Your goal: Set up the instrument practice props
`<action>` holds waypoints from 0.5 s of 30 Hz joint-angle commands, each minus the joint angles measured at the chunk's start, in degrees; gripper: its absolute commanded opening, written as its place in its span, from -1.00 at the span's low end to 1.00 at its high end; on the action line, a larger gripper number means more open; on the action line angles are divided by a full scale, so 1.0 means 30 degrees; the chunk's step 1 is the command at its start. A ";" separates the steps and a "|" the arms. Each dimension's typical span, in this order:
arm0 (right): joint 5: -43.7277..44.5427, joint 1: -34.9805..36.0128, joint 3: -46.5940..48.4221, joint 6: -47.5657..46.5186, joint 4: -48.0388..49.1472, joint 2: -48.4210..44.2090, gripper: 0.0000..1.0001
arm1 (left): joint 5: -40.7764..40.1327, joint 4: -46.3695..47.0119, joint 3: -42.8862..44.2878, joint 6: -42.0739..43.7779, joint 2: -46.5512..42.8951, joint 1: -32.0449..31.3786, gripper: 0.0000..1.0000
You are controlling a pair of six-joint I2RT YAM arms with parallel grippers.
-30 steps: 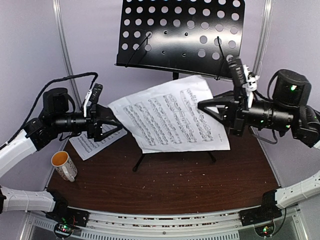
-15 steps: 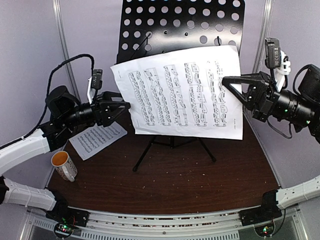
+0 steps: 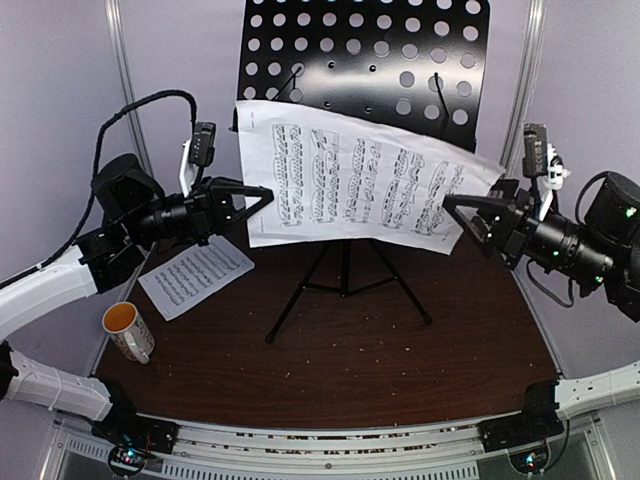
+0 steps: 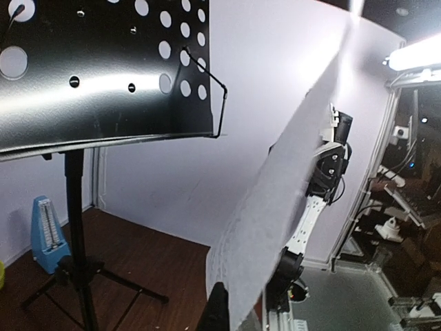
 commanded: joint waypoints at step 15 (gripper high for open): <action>0.1713 0.0159 0.5611 -0.2842 -0.8856 0.4152 1.00 | -0.0579 -2.4724 1.1177 1.3826 0.2913 -0.0957 -1.00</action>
